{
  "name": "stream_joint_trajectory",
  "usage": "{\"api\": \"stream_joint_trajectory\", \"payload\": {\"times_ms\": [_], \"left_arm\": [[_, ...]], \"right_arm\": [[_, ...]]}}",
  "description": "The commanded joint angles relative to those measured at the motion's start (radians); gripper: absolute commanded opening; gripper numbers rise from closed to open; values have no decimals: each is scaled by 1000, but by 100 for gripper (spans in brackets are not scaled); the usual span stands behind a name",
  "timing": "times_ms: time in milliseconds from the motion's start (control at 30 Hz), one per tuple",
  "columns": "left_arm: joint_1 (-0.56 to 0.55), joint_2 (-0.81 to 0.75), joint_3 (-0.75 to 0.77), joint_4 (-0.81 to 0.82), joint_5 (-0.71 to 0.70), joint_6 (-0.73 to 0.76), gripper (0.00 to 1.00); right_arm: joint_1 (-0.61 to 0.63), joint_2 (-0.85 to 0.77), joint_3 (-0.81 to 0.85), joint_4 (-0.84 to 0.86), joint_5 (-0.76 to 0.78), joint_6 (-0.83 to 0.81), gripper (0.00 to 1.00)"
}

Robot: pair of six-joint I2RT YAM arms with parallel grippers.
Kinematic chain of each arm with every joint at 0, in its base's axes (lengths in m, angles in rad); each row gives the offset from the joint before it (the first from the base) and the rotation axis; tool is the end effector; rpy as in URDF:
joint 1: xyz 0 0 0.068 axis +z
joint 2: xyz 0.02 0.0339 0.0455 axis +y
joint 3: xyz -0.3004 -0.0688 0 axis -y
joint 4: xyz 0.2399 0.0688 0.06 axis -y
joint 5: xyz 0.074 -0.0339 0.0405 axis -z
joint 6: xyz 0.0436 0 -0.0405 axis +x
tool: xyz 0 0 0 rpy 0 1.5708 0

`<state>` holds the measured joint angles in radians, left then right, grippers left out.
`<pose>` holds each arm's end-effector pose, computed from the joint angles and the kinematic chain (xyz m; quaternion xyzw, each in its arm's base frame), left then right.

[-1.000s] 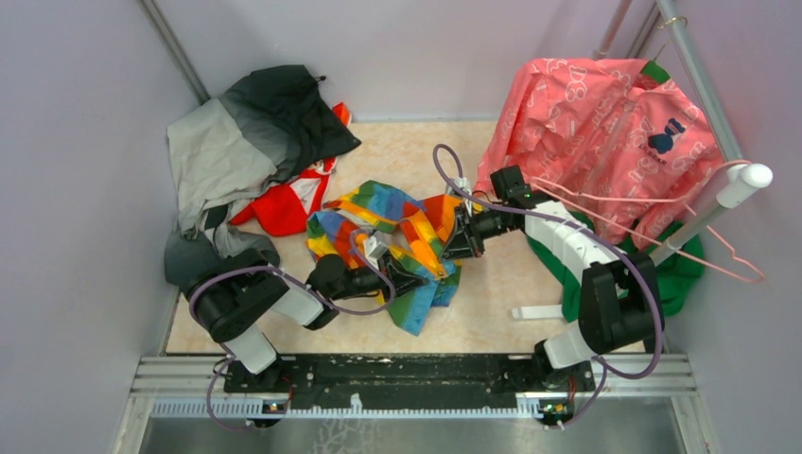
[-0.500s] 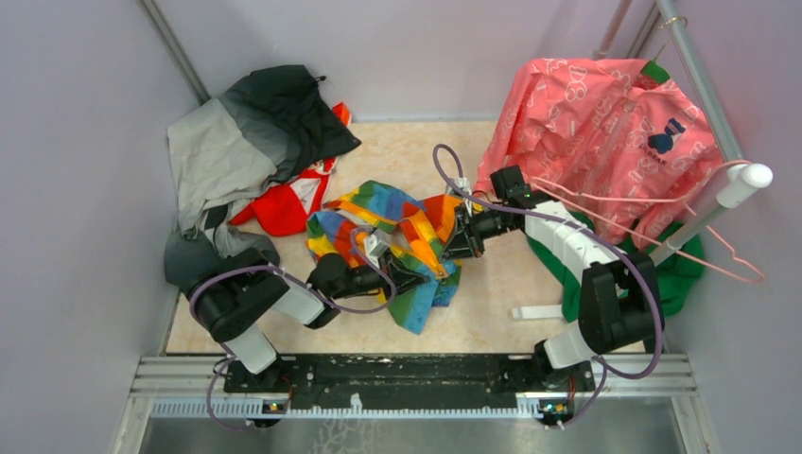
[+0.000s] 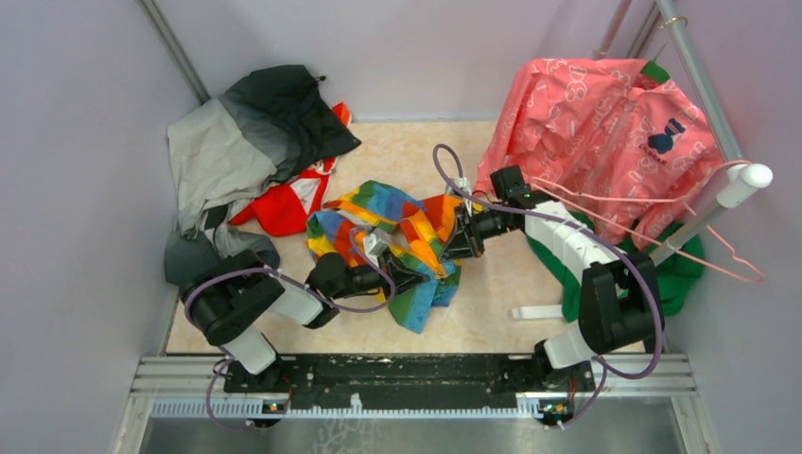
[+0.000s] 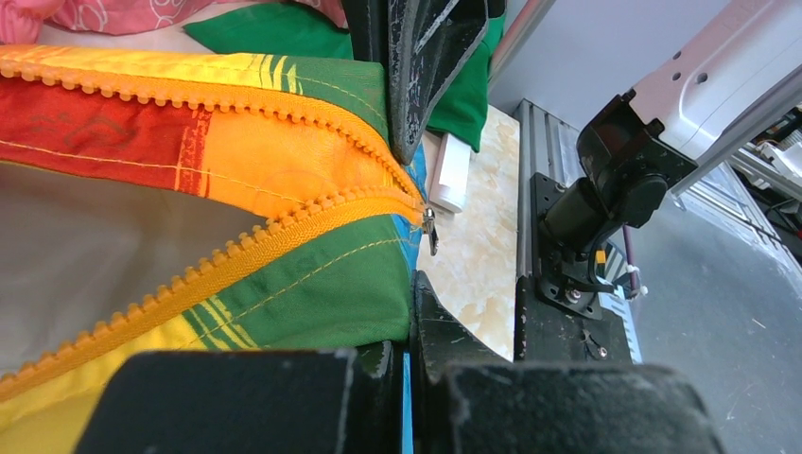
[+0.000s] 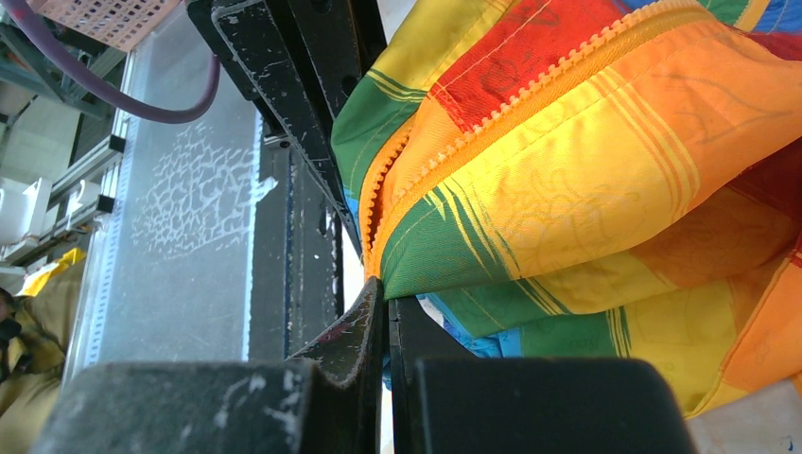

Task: Zip up the jacket
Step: Insert the zipper into the jacket.

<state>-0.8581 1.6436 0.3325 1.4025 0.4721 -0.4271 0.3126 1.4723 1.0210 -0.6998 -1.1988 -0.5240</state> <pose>0.1640 -0.2201 0.2070 0.3089 0.6033 -0.5566 0.4805 0.2436 0.1214 0.2798 -0.4354 0.6902 0.5305 0.2292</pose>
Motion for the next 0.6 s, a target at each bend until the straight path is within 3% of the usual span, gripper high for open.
{"api": "stream_joint_trajectory", "payload": {"times_ms": [0,567], "left_arm": [[-12,-24,-13,12,2,-8,0],[-13,-27,-29,15,-25,-15,0]], "right_arm": [[8,-23,20,16,-57,-15,0],[9,-25,19,19,-59,-13,0]]}}
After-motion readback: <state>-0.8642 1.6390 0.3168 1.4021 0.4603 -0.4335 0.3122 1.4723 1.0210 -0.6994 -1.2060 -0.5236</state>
